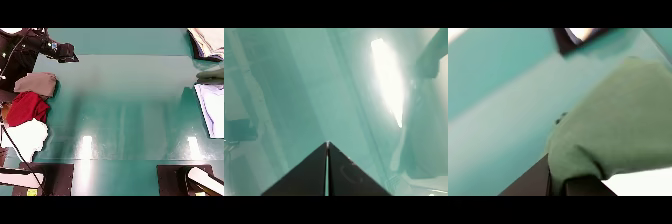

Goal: Fold the shirts.

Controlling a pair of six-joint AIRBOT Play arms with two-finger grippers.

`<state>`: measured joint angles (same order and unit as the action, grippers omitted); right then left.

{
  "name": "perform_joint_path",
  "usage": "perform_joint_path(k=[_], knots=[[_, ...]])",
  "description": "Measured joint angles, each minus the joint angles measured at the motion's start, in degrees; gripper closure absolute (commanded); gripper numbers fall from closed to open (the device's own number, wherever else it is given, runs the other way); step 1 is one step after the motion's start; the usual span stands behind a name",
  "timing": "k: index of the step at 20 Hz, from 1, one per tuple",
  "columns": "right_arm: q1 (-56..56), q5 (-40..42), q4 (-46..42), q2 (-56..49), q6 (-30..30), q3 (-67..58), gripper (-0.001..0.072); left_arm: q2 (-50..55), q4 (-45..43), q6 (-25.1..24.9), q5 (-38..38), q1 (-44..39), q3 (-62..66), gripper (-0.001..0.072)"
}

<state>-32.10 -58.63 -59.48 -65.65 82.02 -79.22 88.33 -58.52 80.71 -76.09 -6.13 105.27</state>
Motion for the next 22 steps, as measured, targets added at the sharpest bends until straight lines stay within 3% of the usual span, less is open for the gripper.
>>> perform_joint_path(k=[7,8,9,10,11,16,20,21,22], knots=[[-4.9,-7.9,-16.4,6.6,3.0,11.7,0.0672,0.0,-0.2,-1.5,-1.8,-0.1,0.0,0.0684],[-6.6,-9.1,-17.7,7.0,3.1,13.2,0.0517,0.0,-0.2,-1.8,-2.1,-0.1,0.0,0.0684],[-8.6,-10.4,-18.8,7.3,3.3,14.5,0.0281,0.0,-0.2,-2.1,-2.3,-0.1,0.0,0.0684],[-10.5,-11.2,-19.5,7.5,3.3,15.6,0.0134,0.0,-0.2,-2.4,-2.6,-0.1,0.0,0.0684],[-12.6,-11.9,-20.2,7.6,3.4,16.6,0.0109,0.0,-0.2,-2.6,-2.8,-0.1,0.0,0.0684],[-17.6,-14.1,-19.6,8.2,3.6,18.5,0.0122,0.0,-0.2,-3.0,-3.3,-0.1,0.0,0.0684],[-9.4,-14.5,-14.3,10.0,3.7,18.9,0.0146,0.0,-0.2,-3.0,-3.2,-0.1,0.0,0.0684],[-5.6,-14.4,-13.5,10.7,3.7,18.9,0.0292,0.0,-0.1,-3.0,-3.1,-0.1,0.0,0.0684],[-1.7,-14.1,-12.7,11.3,3.7,18.9,0.0508,0.0,-0.1,-3.1,-2.8,-0.1,0.0,0.0684]])
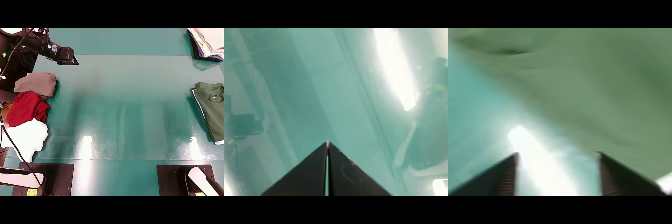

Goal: Fold the shirts.

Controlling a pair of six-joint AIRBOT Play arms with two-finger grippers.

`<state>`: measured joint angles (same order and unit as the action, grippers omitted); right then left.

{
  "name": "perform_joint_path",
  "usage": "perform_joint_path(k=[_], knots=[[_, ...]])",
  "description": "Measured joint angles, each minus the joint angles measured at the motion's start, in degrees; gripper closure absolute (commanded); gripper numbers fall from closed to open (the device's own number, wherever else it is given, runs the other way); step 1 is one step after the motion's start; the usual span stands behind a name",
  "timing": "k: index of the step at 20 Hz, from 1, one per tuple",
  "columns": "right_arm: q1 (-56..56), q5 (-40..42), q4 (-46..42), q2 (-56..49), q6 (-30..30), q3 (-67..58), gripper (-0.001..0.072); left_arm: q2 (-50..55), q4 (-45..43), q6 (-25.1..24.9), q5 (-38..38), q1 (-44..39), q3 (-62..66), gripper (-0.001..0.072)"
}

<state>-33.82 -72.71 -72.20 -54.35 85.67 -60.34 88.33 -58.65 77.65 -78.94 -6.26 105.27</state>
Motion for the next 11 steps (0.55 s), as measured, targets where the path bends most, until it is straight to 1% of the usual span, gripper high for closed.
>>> perform_joint_path(k=[1,7,11], knots=[[4.3,0.4,0.6,0.7,0.0,0.0,0.0697,0.0,0.0,0.0,0.2,0.0,0.0,0.0683],[27.4,3.1,1.6,2.6,0.0,0.0,0.0697,0.0,0.0,0.0,0.9,0.0,0.0,0.0684],[35.0,4.4,1.7,2.9,0.0,0.1,0.0696,0.0,0.0,0.0,0.9,0.0,0.0,0.0684]])
